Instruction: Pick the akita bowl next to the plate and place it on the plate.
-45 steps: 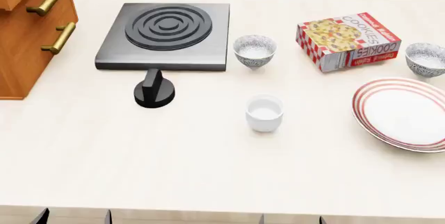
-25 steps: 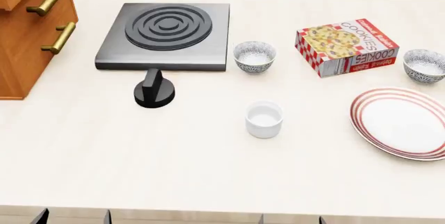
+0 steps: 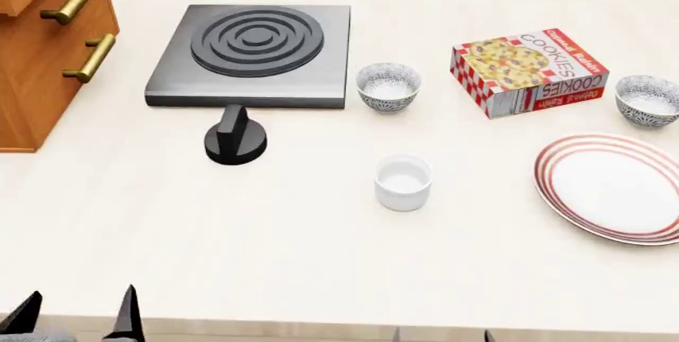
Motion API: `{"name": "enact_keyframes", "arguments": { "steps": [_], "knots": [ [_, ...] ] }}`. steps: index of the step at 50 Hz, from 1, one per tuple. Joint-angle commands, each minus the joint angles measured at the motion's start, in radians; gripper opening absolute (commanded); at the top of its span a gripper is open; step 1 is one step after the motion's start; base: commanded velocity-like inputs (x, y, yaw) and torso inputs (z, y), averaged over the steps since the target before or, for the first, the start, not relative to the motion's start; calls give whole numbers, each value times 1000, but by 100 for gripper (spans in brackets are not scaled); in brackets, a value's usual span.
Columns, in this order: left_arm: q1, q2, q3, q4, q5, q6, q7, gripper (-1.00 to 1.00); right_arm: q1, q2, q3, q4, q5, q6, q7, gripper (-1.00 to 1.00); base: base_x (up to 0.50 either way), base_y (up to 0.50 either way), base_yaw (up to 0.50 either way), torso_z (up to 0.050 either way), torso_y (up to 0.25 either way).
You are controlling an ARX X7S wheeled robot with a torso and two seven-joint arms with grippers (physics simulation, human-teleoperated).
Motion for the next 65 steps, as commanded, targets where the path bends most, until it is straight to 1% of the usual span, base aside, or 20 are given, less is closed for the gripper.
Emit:
{"name": "enact_keyframes", "arguments": {
  "steps": [1, 3, 5, 6, 7, 9, 10, 11, 12, 14, 16, 18, 20, 22, 26, 31, 39, 65],
  "knots": [
    [-71, -76, -144, 158, -217, -205, -15, 100, -11, 23, -26, -91, 37, 66, -6, 100, 0, 0, 0, 0, 0],
    [-88, -91, -173, 139, -223, -193, -14, 100, -11, 28, -30, -141, 52, 111, -9, 100, 0, 0, 0, 0, 0],
    [-119, -98, -217, 81, -235, -178, -21, 100, -4, 34, -30, -200, 79, 169, -13, 100, 0, 0, 0, 0, 0],
    [-130, -101, -240, 70, -266, -190, -19, 100, 2, 38, -31, -234, 90, 204, -13, 100, 0, 0, 0, 0, 0],
    [-137, -108, -253, 65, -265, -182, -21, 100, 8, 43, -31, -284, 102, 245, -11, 100, 0, 0, 0, 0, 0],
    [-144, -117, -260, 42, -268, -165, -3, 100, 20, 51, -29, -344, 119, 295, -6, 100, 0, 0, 0, 0, 0],
    [-150, -116, -260, 15, -234, -129, -12, 100, 28, 53, -24, -378, 123, 319, 4, 100, 0, 0, 0, 0, 0],
    [-152, -112, -272, -27, -251, -108, 14, 100, 44, 57, -12, -413, 145, 360, 7, 100, 0, 0, 0, 0, 0],
    [-157, -113, -276, -43, -243, -100, 9, 100, 56, 62, -9, -446, 156, 395, 12, 100, 0, 0, 0, 0, 0],
    [-162, -115, -281, -43, -242, -100, 3, 100, 84, 72, 1, -519, 176, 465, 27, 100, 0, 0, 0, 0, 0],
    [-172, -118, -304, -48, -285, -119, 9, 100, 101, 79, 12, -557, 197, 490, 25, 100, 0, 0, 0, 0, 0],
    [-171, -116, -296, -60, -271, -103, 12, 100, 114, 88, 17, -595, 209, 529, 34, 100, 0, 0, 0, 0, 0],
    [-174, -118, -293, -52, -269, -119, -1, 100, 140, 94, 35, -642, 226, 566, 46, 100, 0, 0, 0, 0, 0],
    [-174, -114, -291, -79, -271, -100, 16, 100, 169, 103, 48, -675, 253, 598, 41, 100, 0, 0, 0, 0, 0],
    [-175, -115, -294, -72, -274, -109, 3, 100, 208, 110, 62, -698, 275, 628, 47, 100, 0, 0, 0, 0, 0],
    [-177, -110, -291, -104, -269, -76, 21, 100, 254, 119, 62, -700, 283, 653, 51, 100, 0, 0, 0, 0, 0],
    [-180, -110, -289, -124, -269, -61, 27, 100, 238, 117, 59, -669, 290, 609, 35, 100, 0, -26, 0, 0, 0],
    [-168, -115, -271, -125, -259, -34, 25, 100, 227, 125, 83, -646, 321, 593, 51, 100, 0, -492, 0, 0, 0]
  ]
}}
